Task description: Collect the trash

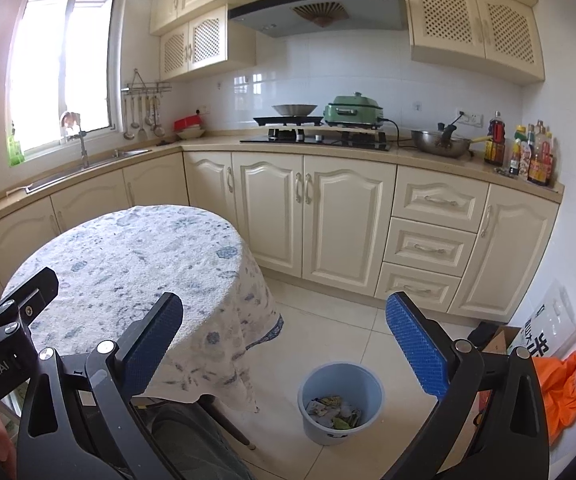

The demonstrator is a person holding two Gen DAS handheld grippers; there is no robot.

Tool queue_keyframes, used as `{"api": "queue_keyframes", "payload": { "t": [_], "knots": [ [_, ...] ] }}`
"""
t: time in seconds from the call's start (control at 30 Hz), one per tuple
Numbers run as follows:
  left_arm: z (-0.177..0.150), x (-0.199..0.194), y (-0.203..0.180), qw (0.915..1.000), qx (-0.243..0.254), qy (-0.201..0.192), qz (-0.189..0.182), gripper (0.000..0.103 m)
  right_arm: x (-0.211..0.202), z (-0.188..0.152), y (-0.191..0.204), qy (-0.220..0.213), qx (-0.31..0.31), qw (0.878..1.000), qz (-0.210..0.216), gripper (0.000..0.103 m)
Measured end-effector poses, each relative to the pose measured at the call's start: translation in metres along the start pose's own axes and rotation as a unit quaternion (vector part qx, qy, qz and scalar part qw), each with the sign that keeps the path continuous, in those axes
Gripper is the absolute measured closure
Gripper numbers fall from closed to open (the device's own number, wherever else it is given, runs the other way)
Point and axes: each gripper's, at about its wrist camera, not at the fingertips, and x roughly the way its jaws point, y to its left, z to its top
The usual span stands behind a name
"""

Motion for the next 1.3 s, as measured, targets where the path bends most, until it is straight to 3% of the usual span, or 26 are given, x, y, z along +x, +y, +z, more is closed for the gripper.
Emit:
{"api": "queue_keyframes", "payload": {
  "t": [1.3],
  "knots": [
    [-0.006, 0.012, -0.002, 0.9999, 0.004, 0.004, 0.008, 0.002, 0.01, -0.001, 0.0, 0.024, 0.0, 0.999, 0.024, 0.0]
  ]
}}
